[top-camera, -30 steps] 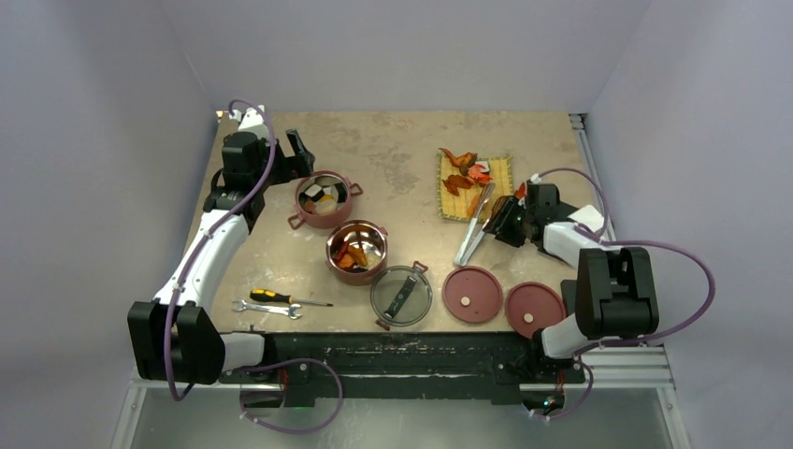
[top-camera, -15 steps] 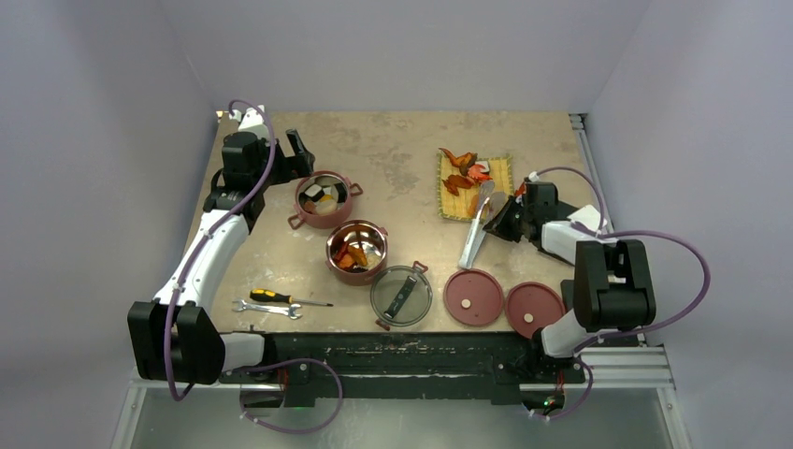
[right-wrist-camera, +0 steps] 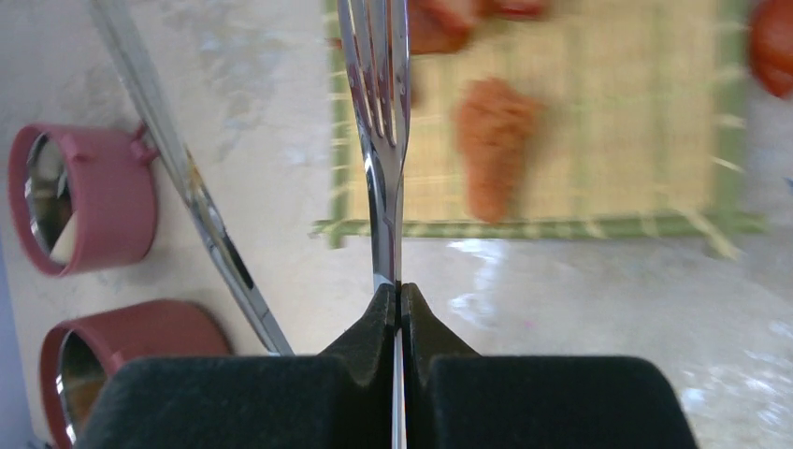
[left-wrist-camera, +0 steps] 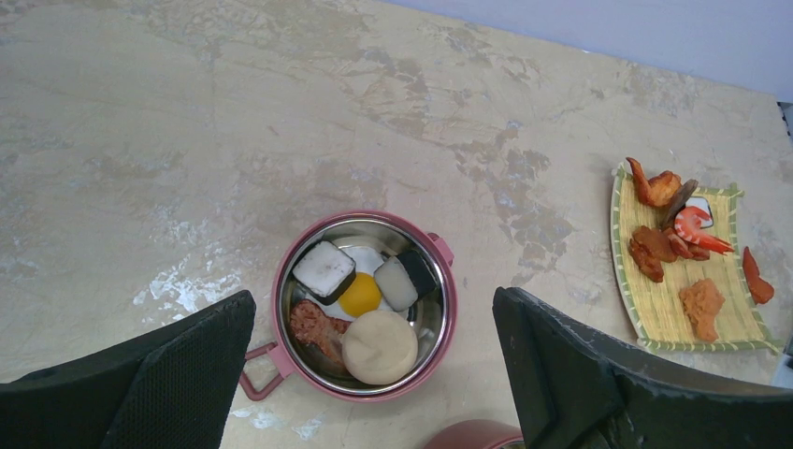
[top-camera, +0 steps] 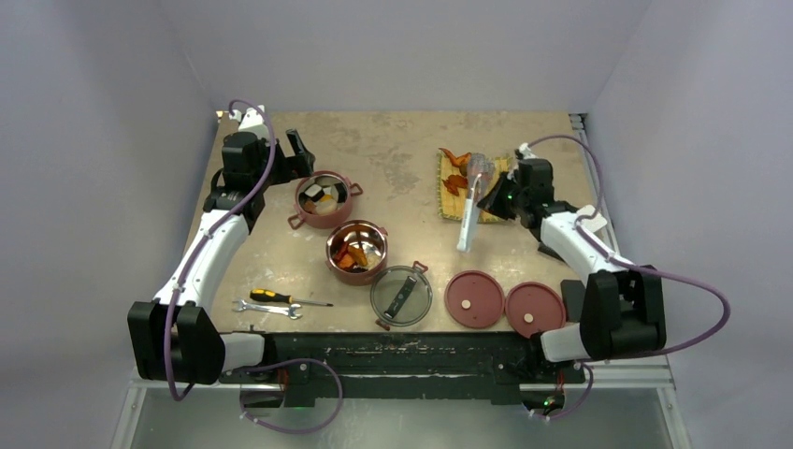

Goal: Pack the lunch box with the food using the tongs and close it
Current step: Pick up the clamp at the center of the board, then place the clamp at the center of the board, then pick up the box lid from the center of the board.

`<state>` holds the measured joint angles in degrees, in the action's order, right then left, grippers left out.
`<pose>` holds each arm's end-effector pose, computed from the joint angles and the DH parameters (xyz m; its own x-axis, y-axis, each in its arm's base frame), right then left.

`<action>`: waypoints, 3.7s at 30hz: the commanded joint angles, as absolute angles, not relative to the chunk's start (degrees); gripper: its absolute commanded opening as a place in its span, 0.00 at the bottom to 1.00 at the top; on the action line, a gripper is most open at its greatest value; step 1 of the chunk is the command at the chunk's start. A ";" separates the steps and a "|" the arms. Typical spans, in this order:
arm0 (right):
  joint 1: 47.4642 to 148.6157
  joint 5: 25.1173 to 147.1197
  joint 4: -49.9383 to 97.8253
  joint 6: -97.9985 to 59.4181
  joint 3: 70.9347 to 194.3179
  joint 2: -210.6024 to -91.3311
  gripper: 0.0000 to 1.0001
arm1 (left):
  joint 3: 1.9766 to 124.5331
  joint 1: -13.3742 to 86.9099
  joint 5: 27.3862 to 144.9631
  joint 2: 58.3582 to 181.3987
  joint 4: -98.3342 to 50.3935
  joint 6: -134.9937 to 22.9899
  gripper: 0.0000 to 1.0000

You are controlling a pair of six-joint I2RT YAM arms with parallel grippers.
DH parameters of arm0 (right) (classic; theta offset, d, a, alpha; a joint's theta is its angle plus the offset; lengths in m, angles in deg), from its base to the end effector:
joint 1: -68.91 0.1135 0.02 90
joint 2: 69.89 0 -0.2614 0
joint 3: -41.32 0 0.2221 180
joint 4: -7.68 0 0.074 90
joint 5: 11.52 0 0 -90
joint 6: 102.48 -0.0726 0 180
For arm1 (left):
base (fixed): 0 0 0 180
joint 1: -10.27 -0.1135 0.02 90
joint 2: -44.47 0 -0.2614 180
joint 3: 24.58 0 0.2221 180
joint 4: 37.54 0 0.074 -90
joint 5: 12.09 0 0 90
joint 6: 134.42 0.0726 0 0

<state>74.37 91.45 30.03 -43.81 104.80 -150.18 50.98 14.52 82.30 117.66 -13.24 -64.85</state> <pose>0.2978 0.0448 0.2155 -0.6753 0.4445 -0.5886 0.0997 0.8457 0.5242 0.3009 -0.0279 0.3182 -0.3995 -0.3193 -0.8593 0.0056 0.9365 -0.3506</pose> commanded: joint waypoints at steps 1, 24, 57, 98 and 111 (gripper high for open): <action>84.27 83.51 36.14 -40.78 114.42 -151.06 0.00 | 52.53 14.49 83.12 116.12 -15.19 -65.57 0.99; 103.70 59.38 52.64 -34.92 142.94 -182.23 0.00 | 52.53 14.49 81.92 116.02 -14.92 -64.64 0.99; 103.97 76.10 49.87 -51.46 108.83 -147.64 0.49 | 52.91 15.27 83.47 116.83 -14.66 -64.73 0.99; 111.27 69.03 47.49 -69.14 100.43 -152.79 0.08 | 52.87 16.68 82.03 115.86 -14.40 -64.35 0.99; 111.45 59.75 52.60 -68.93 103.53 -139.98 0.00 | 52.89 16.70 81.69 115.13 -14.39 -64.22 0.99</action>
<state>111.26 66.25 50.02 -67.94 99.54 -144.95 50.98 16.42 82.16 116.90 -13.18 -64.78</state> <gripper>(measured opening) 0.023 0.993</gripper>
